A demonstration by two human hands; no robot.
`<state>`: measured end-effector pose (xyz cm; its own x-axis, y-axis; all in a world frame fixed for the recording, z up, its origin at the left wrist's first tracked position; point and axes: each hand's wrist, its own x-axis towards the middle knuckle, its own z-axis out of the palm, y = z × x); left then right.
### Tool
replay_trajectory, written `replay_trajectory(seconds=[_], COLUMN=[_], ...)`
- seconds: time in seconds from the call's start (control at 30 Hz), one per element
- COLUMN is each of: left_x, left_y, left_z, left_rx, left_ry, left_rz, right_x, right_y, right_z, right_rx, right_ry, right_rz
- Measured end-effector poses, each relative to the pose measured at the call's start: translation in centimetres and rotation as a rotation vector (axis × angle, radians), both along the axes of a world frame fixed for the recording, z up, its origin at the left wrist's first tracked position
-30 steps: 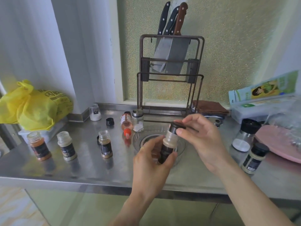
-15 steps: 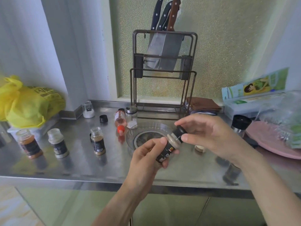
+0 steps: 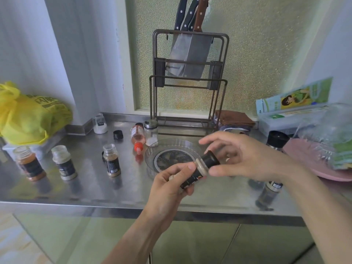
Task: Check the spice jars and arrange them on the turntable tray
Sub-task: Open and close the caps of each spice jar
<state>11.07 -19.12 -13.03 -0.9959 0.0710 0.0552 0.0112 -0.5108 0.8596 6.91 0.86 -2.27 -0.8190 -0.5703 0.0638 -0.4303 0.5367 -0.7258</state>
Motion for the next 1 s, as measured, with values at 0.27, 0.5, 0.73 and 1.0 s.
replay_trajectory(seconds=[0.27, 0.5, 0.73, 1.0], left_x=[0.16, 0.22, 0.18, 0.07], left_y=[0.07, 0.38, 0.29, 0.01], left_z=[-0.35, -0.56, -0.69, -1.05], left_rx=[0.001, 0.009, 0.002, 0.004], left_ry=[0.007, 0.011, 0.011, -0.004], left_rz=[-0.019, -0.028, -0.031, -0.017], right_x=[0.28, 0.52, 0.70, 0.65], right_y=[-0.01, -0.07, 0.26, 0.39], right_z=[0.30, 0.06, 0.16, -0.28], right_rx=[0.043, 0.048, 0.055, 0.003], right_ry=[-0.011, -0.007, -0.046, -0.083], right_rz=[0.030, 0.008, 0.017, -0.025])
